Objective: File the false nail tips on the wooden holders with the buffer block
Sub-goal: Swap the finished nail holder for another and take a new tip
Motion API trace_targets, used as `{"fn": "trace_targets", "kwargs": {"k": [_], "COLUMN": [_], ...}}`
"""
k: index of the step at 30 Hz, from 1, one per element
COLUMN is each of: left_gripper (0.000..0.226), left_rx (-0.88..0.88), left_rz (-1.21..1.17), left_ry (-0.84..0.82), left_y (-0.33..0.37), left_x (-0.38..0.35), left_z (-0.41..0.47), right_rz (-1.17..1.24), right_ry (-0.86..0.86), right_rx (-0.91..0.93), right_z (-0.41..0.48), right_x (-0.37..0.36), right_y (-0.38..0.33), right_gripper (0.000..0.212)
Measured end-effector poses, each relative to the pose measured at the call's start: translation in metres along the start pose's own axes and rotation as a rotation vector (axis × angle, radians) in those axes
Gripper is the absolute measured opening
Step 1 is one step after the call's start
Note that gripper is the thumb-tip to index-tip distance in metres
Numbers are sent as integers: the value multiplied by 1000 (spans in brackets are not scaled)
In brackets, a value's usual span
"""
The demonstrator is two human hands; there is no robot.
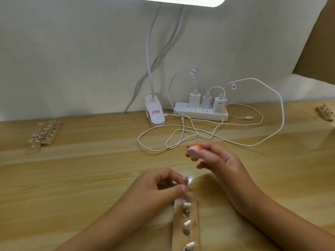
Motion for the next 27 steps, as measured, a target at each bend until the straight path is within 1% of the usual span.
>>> {"fn": "trace_targets", "kwargs": {"k": [1, 2, 4, 5, 7, 10, 12, 15, 17, 20, 22, 24, 27], "left_gripper": [6, 12, 22, 20, 9, 11, 12, 13, 14, 4, 13, 17, 11], "left_rx": [64, 99, 110, 96, 61, 36, 28, 21, 11, 5, 18, 36, 41], "left_rz": [-133, -212, -297, -324, -363, -371, -359, -330, -305, -278, -316, -321, -284], "left_ry": [-3, 17, 45, 51, 51, 46, 35, 29, 26, 32, 27, 28, 31], "left_y": [-4, -7, -10, -10, -8, -8, -6, -5, -5, -4, -5, -7, -8], "left_x": [4, 8, 15, 17, 20, 21, 19, 17, 16, 15, 17, 17, 16], "left_z": [1, 1, 0, 0, 0, 0, -1, -2, -3, -3, -3, -2, -2], "right_rz": [157, 299, 522, 612, 739, 775, 729, 536, 430, 219, 57, -19, -43], "right_ry": [31, 57, 92, 102, 113, 83, 32, -25, -42, -105, -156, -150, -77], "right_rx": [-86, -166, -283, -322, -368, -378, -339, -238, -164, -14, 68, 125, 193], "right_z": [0, 1, 1, 2, 3, 4, 4, 2, 0, -3, -7, -8, -8], "right_x": [-1, -3, -7, -7, -7, -7, -8, -13, -16, -19, -22, -23, -19], "right_y": [6, 10, 16, 18, 21, 19, 16, 12, 8, 0, -4, -7, -11], "right_gripper": [38, 37, 40, 41, 41, 33, 32, 34, 29, 26, 27, 26, 21]}}
Point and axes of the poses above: each hand's wrist, its own z-axis towards the middle knuckle, its own x-axis out of the back of the hand, y = z × x, the point moved 7 cm from there along z, towards the middle knuckle, and after that the axes turned 13 degrees about x, right-handed, at the moved point
